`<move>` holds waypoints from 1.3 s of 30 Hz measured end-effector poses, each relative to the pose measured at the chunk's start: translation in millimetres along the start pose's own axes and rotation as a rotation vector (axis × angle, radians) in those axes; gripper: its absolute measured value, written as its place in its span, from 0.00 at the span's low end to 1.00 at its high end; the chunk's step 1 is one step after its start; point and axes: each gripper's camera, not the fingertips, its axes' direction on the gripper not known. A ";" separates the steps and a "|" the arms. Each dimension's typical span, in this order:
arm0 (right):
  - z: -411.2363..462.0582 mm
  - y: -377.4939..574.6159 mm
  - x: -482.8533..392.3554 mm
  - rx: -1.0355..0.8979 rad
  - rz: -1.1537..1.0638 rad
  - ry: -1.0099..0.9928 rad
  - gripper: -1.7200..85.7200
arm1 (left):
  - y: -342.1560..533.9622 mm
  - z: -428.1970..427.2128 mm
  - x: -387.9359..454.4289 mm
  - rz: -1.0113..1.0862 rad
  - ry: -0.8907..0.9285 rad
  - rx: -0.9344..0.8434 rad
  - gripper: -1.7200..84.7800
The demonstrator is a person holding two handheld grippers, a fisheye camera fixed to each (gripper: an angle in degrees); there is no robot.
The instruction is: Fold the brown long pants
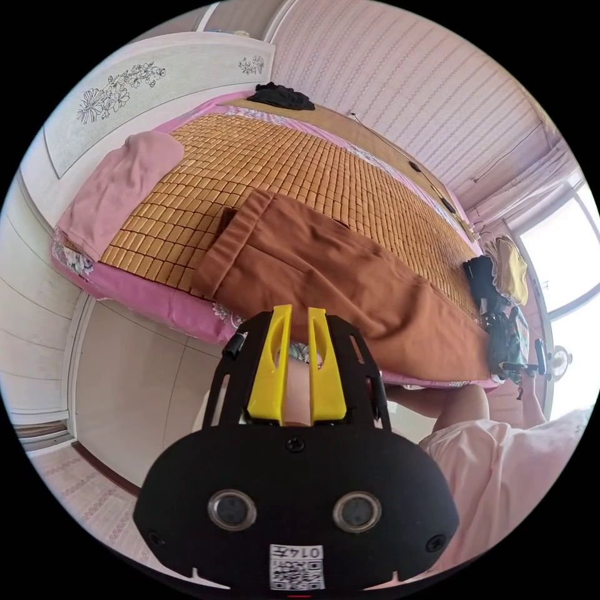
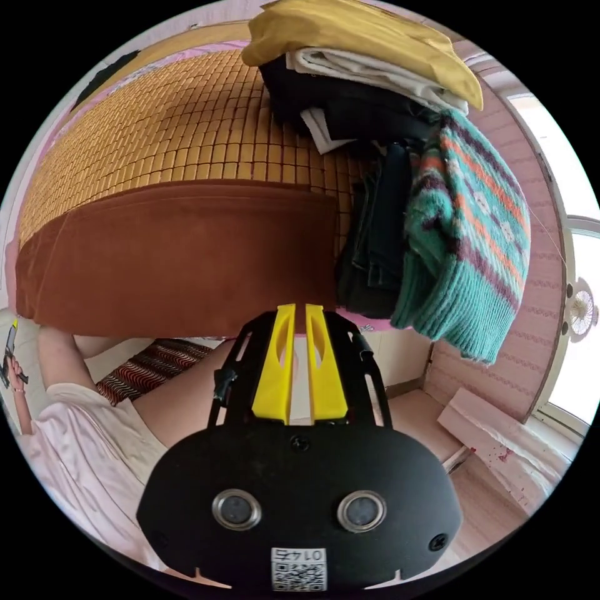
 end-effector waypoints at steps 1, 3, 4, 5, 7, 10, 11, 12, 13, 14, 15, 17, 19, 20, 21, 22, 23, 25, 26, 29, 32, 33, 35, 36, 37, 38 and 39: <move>-3.5 -5.8 -15.6 0.015 -0.038 0.007 0.06 | -4.4 -3.1 -12.1 -0.007 -0.018 0.012 0.08; -16.5 -33.0 -83.2 0.068 -0.183 -0.001 0.07 | -15.1 -6.4 -29.9 -0.011 -0.049 0.022 0.09; -20.5 -39.7 -100.8 0.088 -0.223 -0.023 0.08 | -24.1 -8.0 -41.0 -0.006 -0.077 0.028 0.09; -30.3 -54.6 -140.7 0.129 -0.312 -0.090 0.08 | -28.8 -8.6 -46.3 0.001 -0.090 0.030 0.10; -49.6 -76.1 -210.5 0.200 -0.486 -0.209 0.10 | -46.3 -10.2 -65.7 0.051 -0.101 0.035 0.11; -91.8 -106.8 -346.1 0.314 -0.790 -0.319 0.15 | -59.5 -16.2 -82.9 0.232 0.059 0.054 0.12; -107.9 -117.6 -402.1 0.356 -0.901 -0.348 0.18 | -61.3 -16.9 -86.5 0.260 0.076 0.051 0.13; -120.8 -130.2 -457.3 0.368 -0.992 -0.378 0.21 | -64.7 -17.3 -94.0 0.309 0.106 0.045 0.15; -126.1 -137.0 -484.4 0.363 -1.033 -0.395 0.22 | -68.2 -16.5 -102.4 0.338 0.134 0.040 0.17; -134.4 -150.7 -537.6 0.338 -1.103 -0.429 0.23 | -70.1 -15.8 -106.5 0.348 0.149 0.036 0.18; -139.9 -163.1 -588.4 0.313 -1.154 -0.440 0.23 | -74.4 -13.9 -114.8 0.363 0.178 0.032 0.20; -141.2 -176.9 -658.4 0.286 -1.227 -0.421 0.23 | -81.2 -10.7 -125.4 0.392 0.210 0.026 0.21; -132.4 -188.8 -718.3 0.265 -1.269 -0.367 0.22 | -92.1 -6.6 -137.6 0.425 0.231 0.029 0.22; -120.5 -197.2 -751.8 0.239 -1.281 -0.313 0.22 | -95.2 -5.5 -140.8 0.428 0.241 0.031 0.22; -104.4 -206.5 -778.4 0.209 -1.269 -0.244 0.21 | -101.7 -3.1 -147.1 0.433 0.258 0.038 0.22; -95.3 -211.1 -788.9 0.180 -1.265 -0.216 0.21 | -108.6 0.4 -153.6 0.436 0.271 0.044 0.22; -78.1 -219.0 -804.1 0.089 -1.275 -0.217 0.19 | -112.3 2.7 -157.0 0.435 0.279 0.046 0.22; -73.7 -226.8 -811.4 0.024 -1.259 -0.273 0.13 | -127.4 16.0 -168.2 0.450 0.340 0.022 0.19; -84.1 -222.7 -809.3 0.021 -1.322 -0.371 0.06 | -131.5 20.3 -170.5 0.446 0.355 0.008 0.19; -113.1 -194.0 -798.4 0.149 -1.554 -0.452 0.04 | -145.7 36.9 -177.1 0.435 0.388 -0.039 0.20; -138.7 -182.2 -793.2 0.135 -1.754 -0.640 0.03 | -148.7 39.2 -180.0 0.381 0.478 -0.092 0.13; -146.1 -183.0 -796.0 0.132 -1.793 -0.692 0.03 | -144.5 31.9 -180.8 0.375 0.483 -0.092 0.08; -149.2 -188.8 -809.0 0.151 -1.785 -0.677 0.03 | -131.8 6.9 -184.3 0.358 0.423 -0.008 0.04; -146.5 -193.6 -821.7 0.174 -1.755 -0.659 0.03 | -125.1 -8.5 -190.9 0.282 0.364 0.026 0.03; -143.7 -197.0 -830.0 0.177 -1.725 -0.655 0.03 | -122.1 -16.2 -199.6 0.187 0.345 0.037 0.02; -135.6 -204.8 -848.3 0.165 -1.651 -0.657 0.02 | -122.3 -15.8 -203.8 0.147 0.329 0.028 0.02; -123.3 -213.3 -866.1 0.152 -1.554 -0.621 0.02 | -124.9 -5.9 -210.0 0.100 0.251 -0.022 0.02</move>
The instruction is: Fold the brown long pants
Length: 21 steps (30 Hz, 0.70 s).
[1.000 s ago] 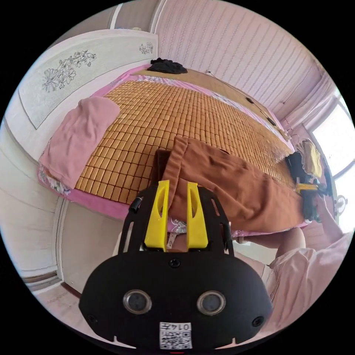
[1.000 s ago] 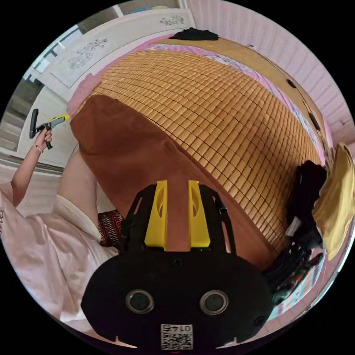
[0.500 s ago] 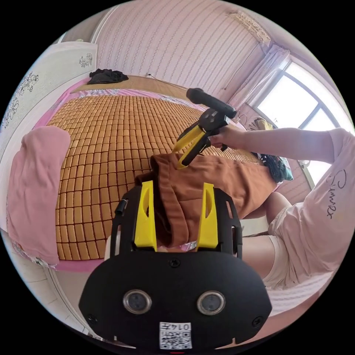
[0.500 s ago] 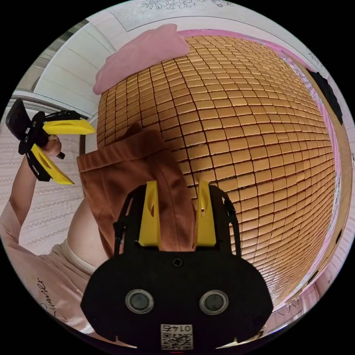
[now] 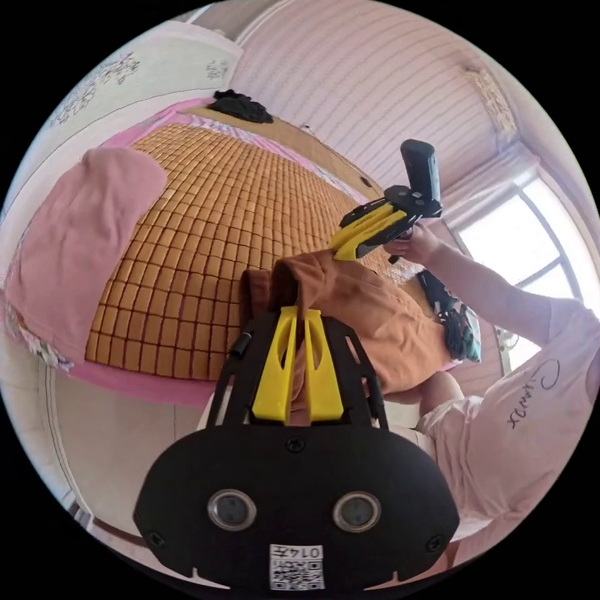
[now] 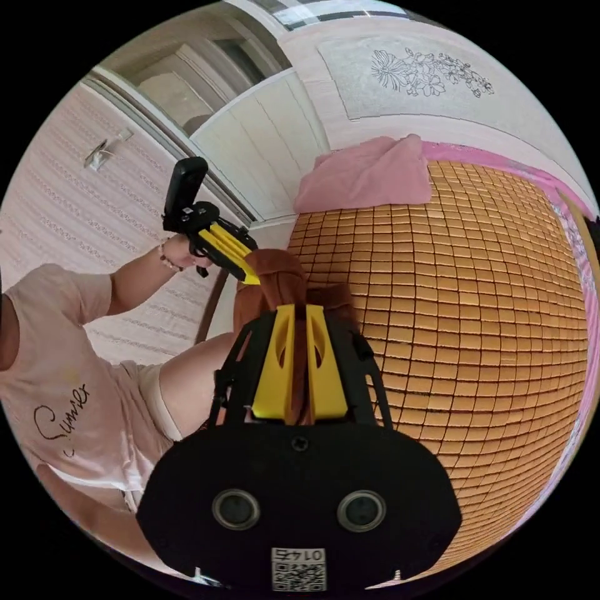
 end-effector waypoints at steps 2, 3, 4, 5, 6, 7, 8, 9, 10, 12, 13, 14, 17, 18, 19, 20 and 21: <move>21.4 -4.0 13.4 -0.035 0.126 0.151 0.02 | -6.2 29.7 -17.2 -0.080 -0.088 -0.120 0.02; 29.3 0.7 16.6 -0.064 0.174 0.226 0.02 | -9.2 48.2 -25.8 -0.115 -0.098 -0.158 0.02; 30.0 5.3 16.5 -0.068 0.189 0.250 0.02 | -10.9 55.5 -29.4 -0.134 -0.096 -0.142 0.02; 26.0 18.0 12.7 -0.070 0.197 0.277 0.02 | -11.7 55.1 -30.4 -0.148 -0.083 -0.122 0.02; 17.1 36.3 4.7 -0.057 0.182 0.303 0.02 | -12.8 51.7 -30.7 -0.166 -0.045 -0.086 0.02; 12.4 47.4 -0.1 -0.050 0.169 0.310 0.03 | -12.6 46.8 -26.8 -0.159 -0.037 -0.058 0.02; 4.8 73.0 -8.0 -0.049 0.159 0.315 0.05 | -12.4 44.8 -23.4 -0.144 -0.048 -0.052 0.02; 0.9 102.3 -11.4 -0.075 0.178 0.319 0.09 | -11.9 43.0 -16.5 -0.117 -0.080 -0.056 0.02; 0.4 118.4 -11.5 -0.092 0.198 0.325 0.11 | -11.5 43.1 -11.4 -0.102 -0.105 -0.066 0.02; 6.3 187.5 -3.1 -0.179 0.329 0.333 0.15 | -11.0 43.7 -5.8 -0.083 -0.127 -0.068 0.02; 8.9 204.3 0.0 -0.195 0.367 0.323 0.15 | -11.1 44.1 -2.9 -0.074 -0.137 -0.070 0.02; 14.9 234.7 7.7 -0.212 0.450 0.306 0.15 | -11.2 44.3 -1.6 -0.072 -0.140 -0.069 0.02; 37.9 280.5 21.3 -0.259 0.578 0.217 0.12 | -11.0 45.8 5.8 -0.079 -0.159 -0.065 0.02; 34.7 287.8 17.4 -0.193 0.590 0.254 0.08 | -10.3 44.3 10.4 -0.083 -0.163 -0.054 0.02; 32.7 289.9 16.2 -0.189 0.591 0.248 0.06 | -9.1 40.2 17.9 -0.069 -0.168 -0.034 0.02; 25.2 293.8 16.1 -0.171 0.608 0.222 0.03 | -8.6 37.3 22.7 -0.057 -0.173 -0.027 0.02; 12.2 298.0 12.7 -0.122 0.610 0.192 0.02 | -7.6 30.1 33.9 -0.018 -0.187 -0.017 0.02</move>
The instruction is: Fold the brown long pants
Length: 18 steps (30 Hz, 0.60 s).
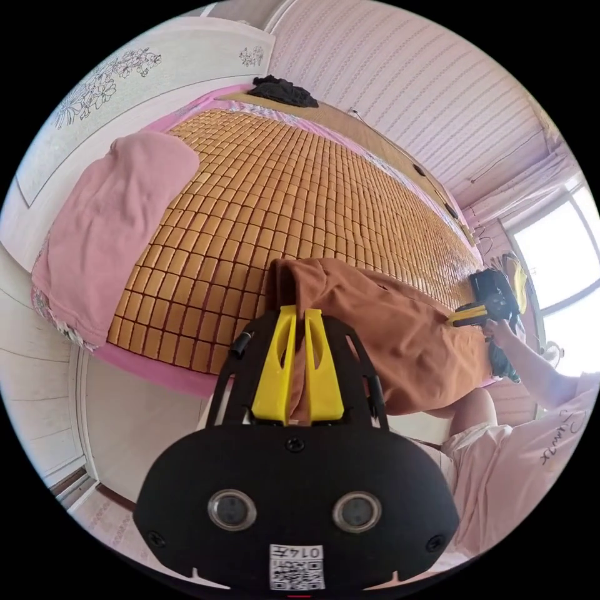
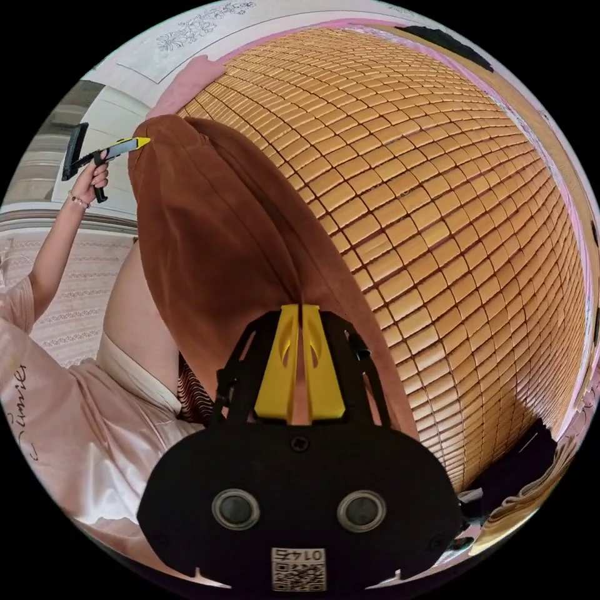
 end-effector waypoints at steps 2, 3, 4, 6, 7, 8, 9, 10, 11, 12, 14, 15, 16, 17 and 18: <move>-23.2 9.9 -2.1 0.039 -0.023 0.005 0.01 | 3.1 -17.8 16.3 0.076 -0.004 0.040 0.02; -41.1 15.7 -5.7 0.061 -0.043 0.032 0.01 | 5.5 -30.8 26.3 0.126 0.009 0.085 0.02; -49.2 17.8 -6.9 0.068 -0.049 0.045 0.01 | 6.5 -40.6 33.1 0.152 0.012 0.130 0.02; -65.9 15.5 0.2 0.085 -0.028 0.070 0.01 | -0.2 -38.5 35.1 0.124 -0.014 0.147 0.03; -64.1 11.5 5.8 0.087 -0.007 0.061 0.01 | -8.5 -23.8 32.2 0.083 -0.021 0.127 0.03; -52.7 1.6 18.5 0.090 0.049 0.061 0.02 | -13.0 -12.8 29.3 0.052 -0.027 0.106 0.03; -36.0 -6.8 30.5 0.091 0.110 0.094 0.02 | -20.2 14.1 21.8 -0.021 -0.047 0.048 0.04; -28.0 -9.5 36.1 0.083 0.147 0.116 0.02 | -23.4 43.7 14.4 -0.088 -0.073 -0.020 0.06; -17.8 -10.5 46.0 0.053 0.219 0.144 0.02 | -23.2 57.6 11.5 -0.114 -0.079 -0.057 0.06; -19.3 -3.5 50.4 0.069 0.263 0.131 0.03 | -18.9 74.0 8.1 -0.146 -0.064 -0.063 0.07; -31.6 18.9 47.9 0.135 0.261 0.088 0.05 | -13.1 74.4 8.2 -0.182 -0.001 -0.013 0.07; -38.0 37.9 45.7 0.152 0.263 0.096 0.07 | -13.5 75.8 13.9 -0.160 -0.017 -0.025 0.06; -40.0 48.0 45.0 0.154 0.268 0.110 0.08 | -13.7 77.1 20.7 -0.129 -0.039 -0.037 0.07; -40.7 68.2 44.4 0.140 0.287 0.147 0.09 | -13.5 78.1 23.4 -0.119 -0.046 -0.039 0.07; -37.5 86.4 45.4 0.099 0.316 0.181 0.10 | -12.7 80.0 27.0 -0.121 -0.046 -0.042 0.07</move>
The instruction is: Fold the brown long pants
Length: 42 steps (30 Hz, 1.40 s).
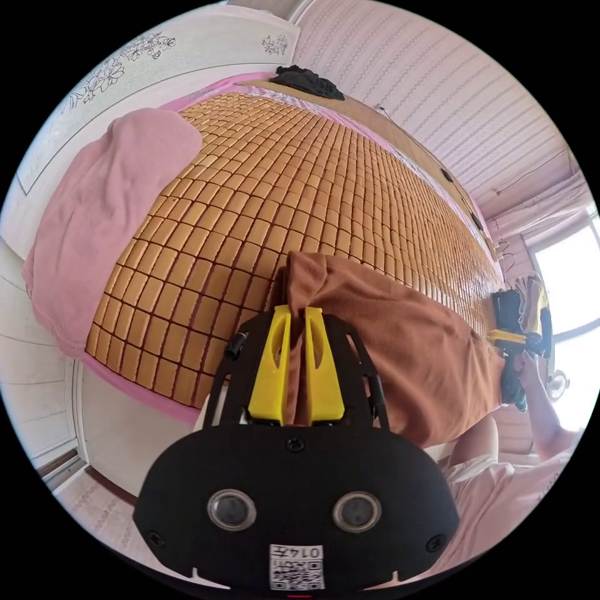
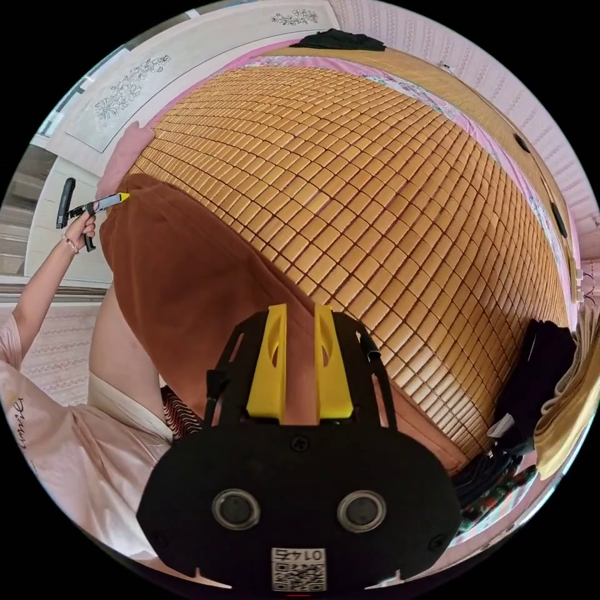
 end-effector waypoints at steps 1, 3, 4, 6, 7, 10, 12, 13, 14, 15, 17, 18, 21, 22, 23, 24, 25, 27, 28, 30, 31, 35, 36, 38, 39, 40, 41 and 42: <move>2.1 8.1 2.5 -0.017 0.012 0.020 0.09 | 1.2 1.9 2.3 -0.017 0.008 -0.002 0.07; 17.9 30.3 7.9 -0.075 0.040 0.067 0.06 | 3.1 3.5 6.2 -0.043 0.018 -0.004 0.07; 23.6 32.4 8.8 -0.095 0.046 0.079 0.05 | 5.6 2.4 10.4 -0.051 0.010 0.003 0.09; 28.4 34.6 15.9 -0.073 0.100 0.096 0.02 | 11.7 -5.1 17.3 -0.054 -0.024 0.024 0.10; 25.9 34.1 19.4 -0.057 0.130 0.093 0.02 | 16.8 -14.6 22.7 -0.040 -0.029 0.043 0.11; 23.2 33.4 31.5 -0.054 0.222 0.021 0.01 | 36.8 -51.4 41.8 0.010 -0.094 0.124 0.11; 20.3 37.6 31.9 -0.037 0.219 0.000 0.01 | 54.5 -72.9 61.4 0.064 -0.118 0.164 0.10; 19.2 39.1 32.5 -0.032 0.227 -0.010 0.01 | 67.8 -83.5 78.4 0.106 -0.121 0.183 0.10; 15.2 43.5 33.0 -0.014 0.252 -0.032 0.01 | 74.9 -87.4 88.3 0.129 -0.118 0.188 0.09; 4.9 52.0 30.0 0.043 0.277 -0.021 0.01 | 89.0 -91.7 110.2 0.179 -0.107 0.193 0.09; -18.4 71.4 16.9 0.149 0.286 0.021 0.01 | 111.6 -88.1 151.3 0.282 -0.071 0.166 0.08; -33.8 88.1 3.7 0.217 0.275 0.045 0.02 | 127.1 -79.8 182.1 0.352 -0.061 0.131 0.08; -51.2 132.6 -36.5 0.259 0.202 0.115 0.02 | 168.8 -46.8 262.2 0.506 0.015 0.090 0.06; -50.5 140.8 -45.8 0.247 0.182 0.138 0.02 | 183.4 -28.9 292.7 0.552 0.066 0.068 0.04; -48.4 158.7 -64.7 0.247 0.153 0.184 0.02 | 190.3 -18.5 308.3 0.580 0.090 0.053 0.03; -46.0 177.7 -82.9 0.286 0.148 0.213 0.02 | 202.3 3.4 339.0 0.626 0.124 0.013 0.02; -43.5 185.9 -91.1 0.301 0.147 0.215 0.01 | 212.4 24.3 368.2 0.661 0.145 -0.022 0.01; -21.8 199.7 -117.5 0.226 0.105 0.138 0.01 | 224.9 51.5 407.3 0.703 0.169 -0.053 0.01; -15.9 200.1 -123.0 0.201 0.087 0.108 0.01 | 231.5 66.9 430.7 0.741 0.184 -0.070 0.01; 0.5 197.0 -144.2 0.146 0.041 0.031 0.01 | 238.5 87.0 460.6 0.778 0.163 -0.105 0.01; 2.4 194.9 -149.2 0.143 0.031 0.030 0.01 | 242.7 97.7 478.3 0.806 0.128 -0.120 0.01; 1.4 161.2 -173.8 0.112 -0.044 0.027 0.01 | 253.7 125.4 518.0 0.870 0.027 -0.172 0.01; -3.0 147.5 -177.0 0.114 -0.058 0.034 0.01 | 257.4 135.9 528.2 0.895 -0.030 -0.187 0.01; -9.3 123.5 -180.0 0.106 -0.075 0.059 0.01 | 263.6 158.0 541.3 0.947 -0.163 -0.255 0.01; -14.9 107.1 -182.2 0.109 -0.090 0.080 0.01 | 268.9 174.2 548.5 0.994 -0.234 -0.310 0.01; -18.1 99.1 -183.5 0.115 -0.099 0.091 0.01 | 273.2 180.7 555.6 1.031 -0.259 -0.307 0.01; -23.0 82.7 -185.9 0.119 -0.120 0.108 0.01 | 274.5 182.7 559.0 1.042 -0.269 -0.308 0.01; -24.1 64.7 -187.1 0.097 -0.137 0.126 0.01 | 275.6 186.4 565.2 1.049 -0.283 -0.318 0.01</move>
